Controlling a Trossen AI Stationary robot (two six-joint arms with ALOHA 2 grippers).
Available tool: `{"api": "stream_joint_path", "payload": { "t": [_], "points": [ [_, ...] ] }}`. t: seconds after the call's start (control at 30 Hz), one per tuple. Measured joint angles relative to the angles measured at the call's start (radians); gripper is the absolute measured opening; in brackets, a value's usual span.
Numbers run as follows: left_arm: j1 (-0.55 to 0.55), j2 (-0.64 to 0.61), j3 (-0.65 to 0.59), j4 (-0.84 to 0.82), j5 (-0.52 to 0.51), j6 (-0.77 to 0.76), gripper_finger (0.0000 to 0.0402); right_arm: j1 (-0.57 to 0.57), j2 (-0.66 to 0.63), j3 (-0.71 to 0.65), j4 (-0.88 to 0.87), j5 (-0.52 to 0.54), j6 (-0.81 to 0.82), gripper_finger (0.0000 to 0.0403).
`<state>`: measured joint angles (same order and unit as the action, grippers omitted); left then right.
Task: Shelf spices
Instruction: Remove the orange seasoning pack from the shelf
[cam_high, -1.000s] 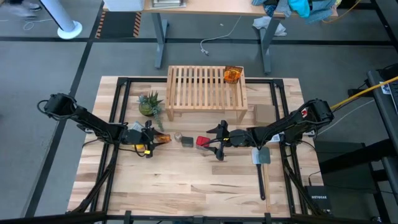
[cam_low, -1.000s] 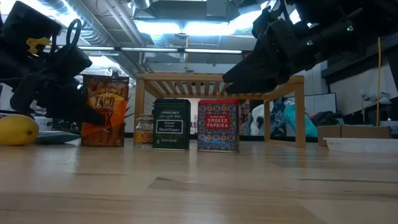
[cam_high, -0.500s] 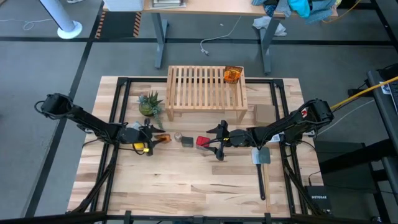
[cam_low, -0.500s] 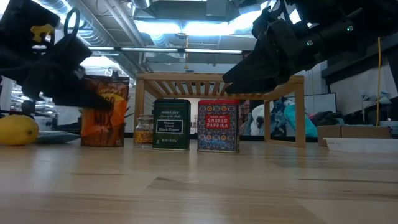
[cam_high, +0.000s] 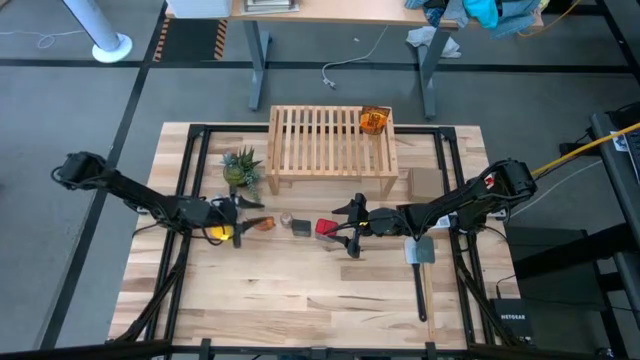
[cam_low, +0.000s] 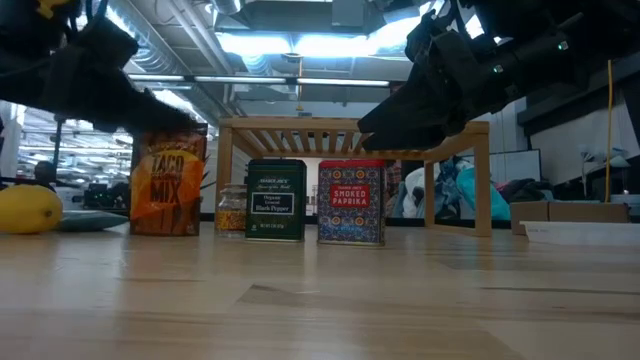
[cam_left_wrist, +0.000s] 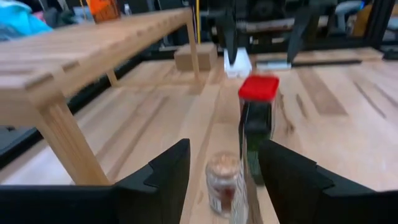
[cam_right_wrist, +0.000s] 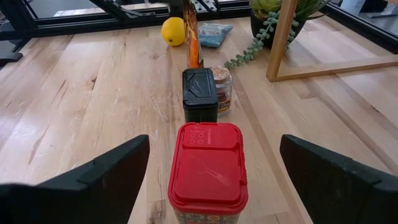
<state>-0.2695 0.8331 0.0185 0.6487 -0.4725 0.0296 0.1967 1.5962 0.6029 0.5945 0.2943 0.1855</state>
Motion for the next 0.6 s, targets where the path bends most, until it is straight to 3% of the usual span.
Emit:
{"api": "stream_joint_path", "payload": {
  "t": [0.37, 0.6],
  "points": [
    [0.0, -0.209, 0.0, 0.0, 0.0, 0.13, 0.0182, -0.001, -0.017, 0.0, -0.009, -0.004, -0.03, 0.0367],
    [0.0, -0.334, 0.0, -0.014, -0.001, 0.226, 0.0182, -0.001, -0.249, 0.0, -0.122, 0.093, -0.168, 0.0367]
  ]
}}
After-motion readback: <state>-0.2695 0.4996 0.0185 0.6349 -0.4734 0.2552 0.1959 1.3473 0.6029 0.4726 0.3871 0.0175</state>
